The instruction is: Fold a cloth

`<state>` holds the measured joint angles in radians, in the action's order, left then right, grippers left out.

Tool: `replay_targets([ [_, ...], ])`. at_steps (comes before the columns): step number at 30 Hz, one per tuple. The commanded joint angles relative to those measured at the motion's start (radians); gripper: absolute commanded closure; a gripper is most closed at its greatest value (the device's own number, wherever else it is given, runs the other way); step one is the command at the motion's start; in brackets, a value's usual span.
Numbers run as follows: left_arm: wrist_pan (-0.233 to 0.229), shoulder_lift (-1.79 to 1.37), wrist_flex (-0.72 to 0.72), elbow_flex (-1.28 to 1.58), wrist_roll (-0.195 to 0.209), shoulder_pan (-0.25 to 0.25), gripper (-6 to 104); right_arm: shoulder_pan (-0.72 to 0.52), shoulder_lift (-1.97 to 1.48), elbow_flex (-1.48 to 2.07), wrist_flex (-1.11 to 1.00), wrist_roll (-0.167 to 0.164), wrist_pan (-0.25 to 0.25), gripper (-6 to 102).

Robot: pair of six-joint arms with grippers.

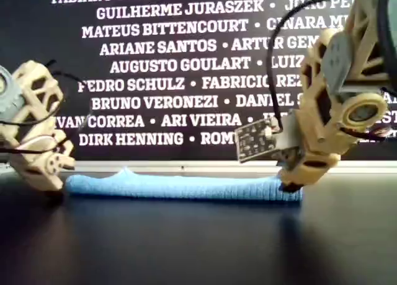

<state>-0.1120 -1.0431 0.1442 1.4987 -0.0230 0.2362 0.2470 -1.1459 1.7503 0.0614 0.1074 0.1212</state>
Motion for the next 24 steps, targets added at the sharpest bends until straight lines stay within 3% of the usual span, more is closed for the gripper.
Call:
replay_targets([
  [1,0.003,-0.012,-0.018,-0.089,-0.006,0.005,12,0.005,0.009,-0.14,0.006,0.002,-0.003,23],
  [12,0.003,0.063,-0.018,-0.175,-0.006,0.005,12,-0.005,0.19,-0.483,0.379,0.012,-0.005,23],
  [24,0.003,0.091,-0.018,-0.172,-0.006,0.003,12,-0.003,0.017,-0.459,0.433,0.012,0.014,22],
])
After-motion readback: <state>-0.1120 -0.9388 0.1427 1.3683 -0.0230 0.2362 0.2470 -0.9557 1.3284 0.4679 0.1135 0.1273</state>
